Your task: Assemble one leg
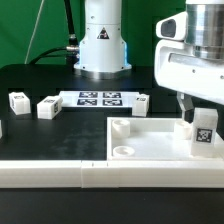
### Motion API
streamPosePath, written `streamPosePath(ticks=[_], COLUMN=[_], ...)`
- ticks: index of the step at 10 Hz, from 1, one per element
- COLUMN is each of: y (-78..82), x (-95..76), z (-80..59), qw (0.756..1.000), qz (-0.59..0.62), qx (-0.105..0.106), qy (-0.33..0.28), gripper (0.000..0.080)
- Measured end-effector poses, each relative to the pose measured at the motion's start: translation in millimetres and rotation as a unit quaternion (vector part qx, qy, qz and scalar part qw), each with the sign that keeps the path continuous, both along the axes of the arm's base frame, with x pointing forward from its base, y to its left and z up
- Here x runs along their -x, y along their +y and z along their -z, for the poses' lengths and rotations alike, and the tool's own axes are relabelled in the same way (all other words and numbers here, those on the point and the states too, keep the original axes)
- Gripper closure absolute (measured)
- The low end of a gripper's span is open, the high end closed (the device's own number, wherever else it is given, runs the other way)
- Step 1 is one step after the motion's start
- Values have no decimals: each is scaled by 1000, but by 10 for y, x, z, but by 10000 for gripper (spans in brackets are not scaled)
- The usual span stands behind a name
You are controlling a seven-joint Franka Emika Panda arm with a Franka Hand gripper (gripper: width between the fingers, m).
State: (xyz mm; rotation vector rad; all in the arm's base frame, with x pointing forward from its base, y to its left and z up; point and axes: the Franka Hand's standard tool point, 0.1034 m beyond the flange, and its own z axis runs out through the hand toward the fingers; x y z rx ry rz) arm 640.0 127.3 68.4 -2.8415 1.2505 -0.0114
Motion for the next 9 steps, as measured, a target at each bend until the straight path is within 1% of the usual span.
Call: streamPosePath(ticks=[1, 3, 4, 6, 9], y=[-6, -32, -40, -55, -56], x=[-3, -15, -18, -19, -15], z=[-5, -15, -15, -8, -5], qw=[999, 989, 985, 966, 968], qz=[-35, -147, -174, -257, -251], qx=[1, 7, 9, 15, 14], qy=[0, -3, -4, -7, -7], gripper=[151, 151, 151, 151, 151])
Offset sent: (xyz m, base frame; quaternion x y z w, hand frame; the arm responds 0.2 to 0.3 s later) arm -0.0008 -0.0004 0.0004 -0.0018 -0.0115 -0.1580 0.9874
